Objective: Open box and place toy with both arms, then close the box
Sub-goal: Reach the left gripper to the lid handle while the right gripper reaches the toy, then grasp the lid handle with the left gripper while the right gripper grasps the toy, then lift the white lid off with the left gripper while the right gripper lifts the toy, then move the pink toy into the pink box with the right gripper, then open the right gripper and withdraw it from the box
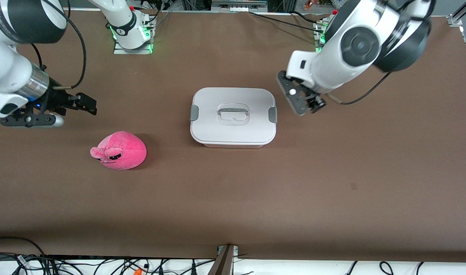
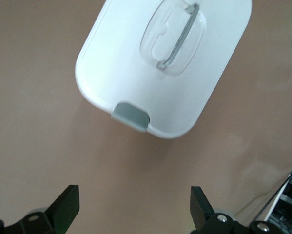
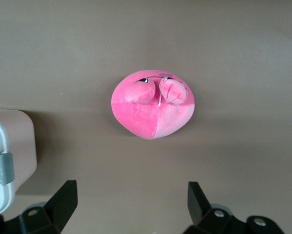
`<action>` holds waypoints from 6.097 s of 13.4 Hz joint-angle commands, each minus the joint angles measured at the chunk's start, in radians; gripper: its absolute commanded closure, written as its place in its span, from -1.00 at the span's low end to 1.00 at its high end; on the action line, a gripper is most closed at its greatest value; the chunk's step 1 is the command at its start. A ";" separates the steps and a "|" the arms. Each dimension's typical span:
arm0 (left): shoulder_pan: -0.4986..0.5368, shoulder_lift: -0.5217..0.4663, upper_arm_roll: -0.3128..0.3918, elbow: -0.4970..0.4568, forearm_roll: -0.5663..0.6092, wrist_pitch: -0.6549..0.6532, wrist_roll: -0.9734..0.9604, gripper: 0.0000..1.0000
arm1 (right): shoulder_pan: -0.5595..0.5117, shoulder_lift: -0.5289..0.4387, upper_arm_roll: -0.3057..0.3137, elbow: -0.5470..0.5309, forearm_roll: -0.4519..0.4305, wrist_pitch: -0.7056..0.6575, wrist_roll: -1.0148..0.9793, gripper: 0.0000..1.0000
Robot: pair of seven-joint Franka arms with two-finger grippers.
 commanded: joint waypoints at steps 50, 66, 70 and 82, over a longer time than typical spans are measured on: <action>0.411 0.042 0.006 0.220 0.176 -0.324 0.591 1.00 | 0.114 0.149 0.173 0.085 -0.054 0.112 -0.677 1.00; 0.411 0.053 -0.005 0.238 0.187 -0.316 0.666 1.00 | 0.532 0.423 0.173 0.306 -0.155 0.018 -0.623 1.00; 0.414 0.056 0.000 0.238 0.179 -0.318 0.663 1.00 | 0.530 0.517 0.170 0.303 -0.180 0.101 -0.623 1.00; 0.416 0.056 0.000 0.238 0.173 -0.319 0.651 1.00 | 0.543 0.612 0.170 0.303 -0.182 0.452 -0.349 -1.00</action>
